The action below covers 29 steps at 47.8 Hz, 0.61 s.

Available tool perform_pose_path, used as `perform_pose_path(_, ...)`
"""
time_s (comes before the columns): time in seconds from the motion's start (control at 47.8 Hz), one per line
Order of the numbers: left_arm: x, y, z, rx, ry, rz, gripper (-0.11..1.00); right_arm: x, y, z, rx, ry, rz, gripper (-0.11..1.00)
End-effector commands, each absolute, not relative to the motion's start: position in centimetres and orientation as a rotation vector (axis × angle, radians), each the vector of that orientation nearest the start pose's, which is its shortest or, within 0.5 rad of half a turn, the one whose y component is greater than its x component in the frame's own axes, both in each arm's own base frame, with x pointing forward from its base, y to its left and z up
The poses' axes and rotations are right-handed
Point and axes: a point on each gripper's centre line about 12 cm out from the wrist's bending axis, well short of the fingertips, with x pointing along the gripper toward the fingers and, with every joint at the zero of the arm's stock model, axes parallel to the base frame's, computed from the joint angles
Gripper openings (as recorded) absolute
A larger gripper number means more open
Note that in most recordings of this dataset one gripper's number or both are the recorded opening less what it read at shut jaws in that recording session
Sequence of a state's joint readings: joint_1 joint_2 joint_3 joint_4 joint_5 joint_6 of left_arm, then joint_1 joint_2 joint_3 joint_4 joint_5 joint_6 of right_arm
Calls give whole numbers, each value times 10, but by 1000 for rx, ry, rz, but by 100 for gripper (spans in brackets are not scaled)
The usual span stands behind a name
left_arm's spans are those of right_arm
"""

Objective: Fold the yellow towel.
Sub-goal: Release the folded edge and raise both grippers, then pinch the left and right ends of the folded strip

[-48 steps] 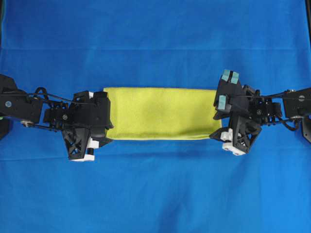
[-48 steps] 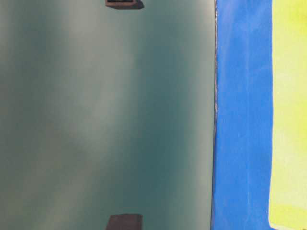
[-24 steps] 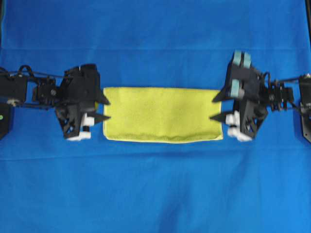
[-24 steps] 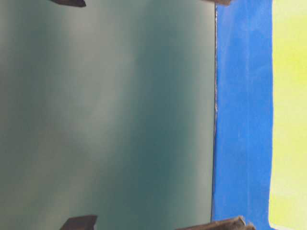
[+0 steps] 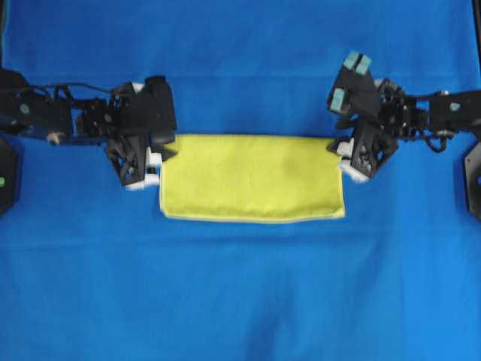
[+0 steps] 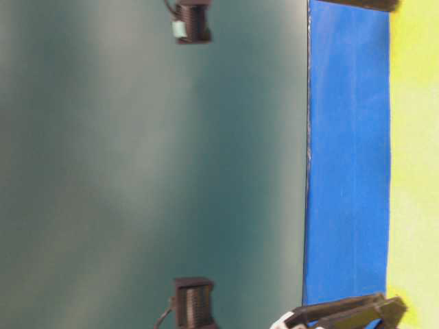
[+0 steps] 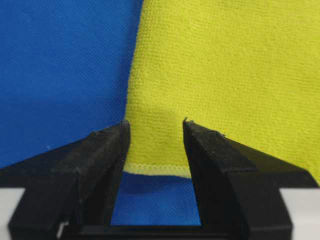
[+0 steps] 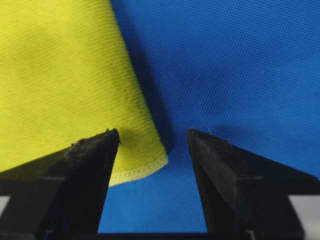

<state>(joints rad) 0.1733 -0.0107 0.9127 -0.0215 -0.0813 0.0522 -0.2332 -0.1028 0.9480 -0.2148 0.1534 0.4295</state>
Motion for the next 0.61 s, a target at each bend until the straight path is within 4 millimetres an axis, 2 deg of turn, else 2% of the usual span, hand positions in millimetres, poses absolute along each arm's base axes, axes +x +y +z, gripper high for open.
perform_pose_path(0.0, 322, 64, 106, -55, 808, 176, 44, 287, -74, 108, 298, 948, -350, 61)
perform_pose_path(0.188, 316, 78, 95, -77, 836, 218, 45, 284, -77, 103, 306, 963, -364, 61)
perform_pose_path(0.461, 316, 76, 95, -76, 842, 214, 44, 282, -77, 102, 302, 967, -362, 59)
perform_pose_path(0.545, 316, 76, 95, -81, 851, 215, 43, 282, -77, 101, 298, 970, -360, 53)
perform_pose_path(0.586, 316, 76, 95, -80, 862, 213, 42, 282, -77, 101, 298, 970, -360, 44)
